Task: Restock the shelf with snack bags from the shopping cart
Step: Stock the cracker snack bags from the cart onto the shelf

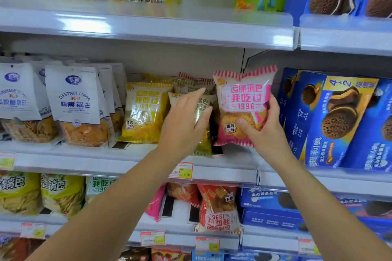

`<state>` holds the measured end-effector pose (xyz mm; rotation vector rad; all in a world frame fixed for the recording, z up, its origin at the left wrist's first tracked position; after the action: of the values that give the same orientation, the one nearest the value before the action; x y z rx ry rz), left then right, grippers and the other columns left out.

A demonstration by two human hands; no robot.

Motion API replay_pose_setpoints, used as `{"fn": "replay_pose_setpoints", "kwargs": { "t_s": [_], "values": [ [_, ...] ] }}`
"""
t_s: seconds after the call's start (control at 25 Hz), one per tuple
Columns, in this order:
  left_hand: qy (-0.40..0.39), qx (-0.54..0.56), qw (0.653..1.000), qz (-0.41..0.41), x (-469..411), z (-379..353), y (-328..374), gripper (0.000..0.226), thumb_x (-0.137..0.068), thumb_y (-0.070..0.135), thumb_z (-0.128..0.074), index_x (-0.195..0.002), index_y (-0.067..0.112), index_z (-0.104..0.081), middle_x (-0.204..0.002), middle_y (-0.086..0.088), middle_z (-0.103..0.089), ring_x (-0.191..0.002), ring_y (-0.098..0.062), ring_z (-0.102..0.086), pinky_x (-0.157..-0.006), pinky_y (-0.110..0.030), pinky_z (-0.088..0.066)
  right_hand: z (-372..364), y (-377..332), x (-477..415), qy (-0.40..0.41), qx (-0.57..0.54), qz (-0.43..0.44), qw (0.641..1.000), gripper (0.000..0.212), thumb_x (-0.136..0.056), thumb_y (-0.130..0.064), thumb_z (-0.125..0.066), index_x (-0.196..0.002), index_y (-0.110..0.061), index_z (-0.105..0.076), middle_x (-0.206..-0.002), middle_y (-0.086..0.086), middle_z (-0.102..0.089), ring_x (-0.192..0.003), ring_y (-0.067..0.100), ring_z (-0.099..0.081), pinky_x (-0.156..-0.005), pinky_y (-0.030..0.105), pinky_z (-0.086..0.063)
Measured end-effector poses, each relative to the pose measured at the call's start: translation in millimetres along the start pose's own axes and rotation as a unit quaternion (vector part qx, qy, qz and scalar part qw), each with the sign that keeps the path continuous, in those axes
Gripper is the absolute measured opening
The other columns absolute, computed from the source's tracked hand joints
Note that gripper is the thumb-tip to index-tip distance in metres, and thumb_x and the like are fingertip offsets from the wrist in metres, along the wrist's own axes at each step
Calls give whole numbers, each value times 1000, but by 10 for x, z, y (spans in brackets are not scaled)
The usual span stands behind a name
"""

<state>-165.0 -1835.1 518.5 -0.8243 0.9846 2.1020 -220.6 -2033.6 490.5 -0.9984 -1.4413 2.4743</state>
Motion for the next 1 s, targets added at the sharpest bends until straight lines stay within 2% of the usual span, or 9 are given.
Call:
{"fn": "replay_pose_setpoints", "kwargs": {
  "t_s": [0.08, 0.2, 0.36, 0.48, 0.6, 0.68, 0.72, 0.84, 1.0],
  "values": [
    [-23, -177, 983, -51, 58, -78, -210, 55, -100, 50, -33, -150, 29, -31, -159, 3, -29, -149, -18, -20, -120, -46, -20, -105, 217, -26, -32, -5, -41, 999, 88, -86, -31, -70, -149, -34, -9, -123, -13, -54, -98, -3, -58, -79, 20, -50],
    [-113, -218, 969, 7, 183, -312, -603, 65, -92, 65, -11, -153, 41, -14, -165, 5, -7, -152, -21, -1, -120, -56, -5, -213, 435, -19, -71, -26, -105, 992, 78, -92, -37, -61, -150, -29, -9, -119, -16, -55, -107, 6, -58, -76, 17, -45],
    [-109, -186, 976, 22, 202, -432, -543, 67, -91, 67, -14, -153, 40, -17, -163, -2, -11, -147, -31, -14, -119, -51, -20, -231, 524, -4, -147, 29, -157, 976, 66, -93, -53, -51, -148, -34, -19, -123, -12, -53, -105, 13, -51, -87, 29, -35],
    [-102, -159, 982, 24, 215, -440, -506, 67, -92, 66, -14, -153, 38, -20, -163, -2, -10, -147, -30, -13, -118, -47, -20, -209, 565, 18, -150, 74, -160, 973, 71, -88, -63, -48, -147, -38, -18, -131, -9, -55, -108, 14, -56, -88, 32, -40],
    [-36, -135, 989, 38, 184, -103, -658, 55, -100, 53, -25, -151, 32, -27, -161, -6, -16, -148, -29, -12, -119, -47, -18, -53, 462, 61, -26, 182, -88, 979, 79, -88, -60, -51, -152, -29, -15, -144, 3, -43, -127, 23, -46, -101, 42, -42],
    [22, -157, 984, 79, 145, 232, -929, 54, -99, 39, -44, -148, 21, -34, -157, -16, -23, -145, -36, -19, -116, -48, -22, -12, 66, 198, 81, 267, 36, 960, 69, -92, -47, -49, -149, -16, -26, -146, 11, -38, -134, 28, -34, -107, 47, -36],
    [18, -165, 979, 115, 138, 326, -1096, 60, -95, 36, -52, -148, 19, -32, -157, -19, -22, -144, -39, -20, -115, -49, -23, -135, -170, 282, 92, 287, 106, 948, 62, -93, -44, -48, -146, -15, -34, -145, 11, -39, -135, 30, -32, -109, 48, -35],
    [-68, -163, 958, 228, 200, 307, -1493, 88, -85, 53, -62, -154, 30, -13, -161, -15, -7, -143, -40, -20, -108, -50, -33, -791, -558, 395, 14, 311, 195, 930, 49, -96, -40, -48, -141, -21, -45, -149, 6, -36, -143, 27, -23, -115, 48, -27],
    [-93, -151, 953, 246, 239, 260, -1599, 102, -78, 64, -63, -151, 43, 4, -161, -11, -1, -137, -42, -31, -99, -49, -41, -1468, -814, 225, -13, 382, 199, 902, 53, -96, -47, -44, -146, -32, -35, -157, 7, -24, -147, 32, -10, -118, 48, -8]
  ]
}}
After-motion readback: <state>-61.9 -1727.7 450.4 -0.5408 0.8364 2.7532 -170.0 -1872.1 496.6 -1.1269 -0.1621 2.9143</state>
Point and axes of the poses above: each hand's wrist, its own x-axis away from the middle knuckle, its own z-axis out of the back of the hand, y = z × x, the point moved 10 cm from there along -x, towards the middle knuckle
